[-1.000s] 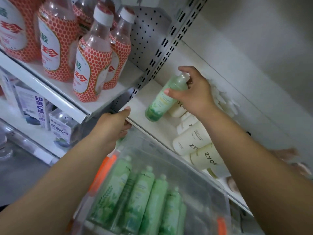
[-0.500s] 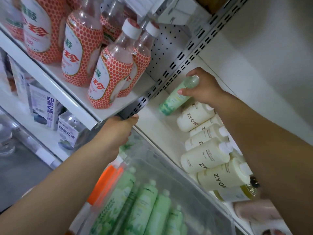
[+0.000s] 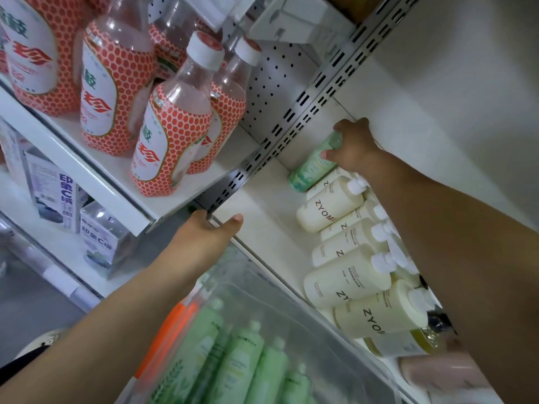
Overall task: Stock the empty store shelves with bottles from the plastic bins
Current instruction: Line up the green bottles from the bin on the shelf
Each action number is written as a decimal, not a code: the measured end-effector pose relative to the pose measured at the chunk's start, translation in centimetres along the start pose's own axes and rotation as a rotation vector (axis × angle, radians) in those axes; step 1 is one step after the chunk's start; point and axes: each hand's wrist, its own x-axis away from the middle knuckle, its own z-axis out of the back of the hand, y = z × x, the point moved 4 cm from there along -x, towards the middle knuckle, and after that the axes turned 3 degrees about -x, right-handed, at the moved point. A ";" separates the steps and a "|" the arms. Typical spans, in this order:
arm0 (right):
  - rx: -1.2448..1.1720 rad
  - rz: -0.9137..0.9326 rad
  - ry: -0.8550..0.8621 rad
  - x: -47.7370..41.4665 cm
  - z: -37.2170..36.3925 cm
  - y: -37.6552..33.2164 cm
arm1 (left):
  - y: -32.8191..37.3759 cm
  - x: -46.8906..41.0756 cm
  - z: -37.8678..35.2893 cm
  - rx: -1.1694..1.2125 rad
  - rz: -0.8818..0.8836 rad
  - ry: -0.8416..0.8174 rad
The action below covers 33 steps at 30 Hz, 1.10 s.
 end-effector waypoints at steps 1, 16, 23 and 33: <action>0.007 -0.017 0.009 -0.2 -0.2 0.0 | 0.0 0.0 -0.1 -0.004 0.001 0.000; 0.326 -0.022 0.119 -1.0 -0.2 0.4 | -0.3 -0.2 -0.3 -0.016 0.079 0.022; 0.049 0.025 0.174 1.2 0.8 1.0 | 0.0 -0.1 -0.5 -0.061 0.062 0.061; -0.526 0.139 0.292 14.0 2.7 -3.3 | 0.5 2.4 -0.3 -0.257 -0.032 0.066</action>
